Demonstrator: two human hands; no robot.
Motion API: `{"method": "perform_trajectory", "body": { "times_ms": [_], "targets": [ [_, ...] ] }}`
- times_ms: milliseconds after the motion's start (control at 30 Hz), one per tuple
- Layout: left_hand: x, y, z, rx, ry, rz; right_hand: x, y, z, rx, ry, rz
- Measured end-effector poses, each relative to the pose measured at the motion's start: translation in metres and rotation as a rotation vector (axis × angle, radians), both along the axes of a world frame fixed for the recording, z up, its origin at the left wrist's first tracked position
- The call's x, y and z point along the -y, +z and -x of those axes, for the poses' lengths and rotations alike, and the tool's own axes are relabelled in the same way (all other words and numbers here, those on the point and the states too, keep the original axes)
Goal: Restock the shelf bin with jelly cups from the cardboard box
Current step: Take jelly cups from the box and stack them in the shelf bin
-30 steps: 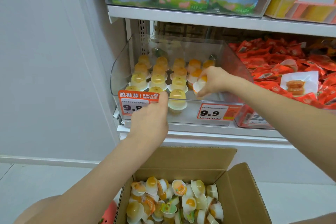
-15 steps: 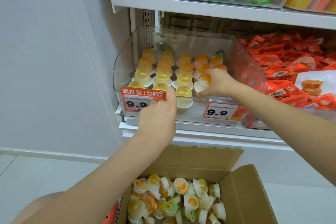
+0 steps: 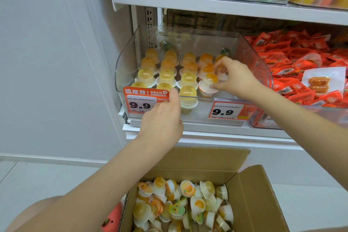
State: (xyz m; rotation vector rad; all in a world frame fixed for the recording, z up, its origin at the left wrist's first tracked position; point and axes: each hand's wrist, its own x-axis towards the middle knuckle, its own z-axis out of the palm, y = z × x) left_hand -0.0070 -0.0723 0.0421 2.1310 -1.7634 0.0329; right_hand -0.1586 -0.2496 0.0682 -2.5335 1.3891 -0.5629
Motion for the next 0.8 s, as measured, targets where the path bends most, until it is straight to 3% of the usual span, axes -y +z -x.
{"method": "perform_trajectory", "body": {
  "times_ms": [100,167,333,567,667,800],
  "targets": [
    [-0.011,0.002,-0.004,-0.03,-0.092,-0.017,-0.044,0.0,0.026,0.183,0.063,0.252],
    [-0.019,-0.001,-0.006,0.017,-0.149,-0.085,-0.075,-0.011,0.042,0.164,0.163,0.349],
    [-0.024,-0.033,0.005,0.119,-0.265,-0.379,-0.12,-0.065,0.066,0.009,0.362,0.275],
    [-0.024,-0.117,0.031,0.387,-0.467,-0.801,-0.153,-0.17,0.078,-0.448,0.192,-0.339],
    [-0.028,-0.163,0.036,0.26,-0.376,-0.869,-0.159,-0.216,0.079,-0.426,0.025,-0.589],
    [-0.041,-0.222,0.037,-0.057,-0.202,-0.912,-0.172,-0.268,0.07,-0.403,-0.067,-0.843]
  ]
}}
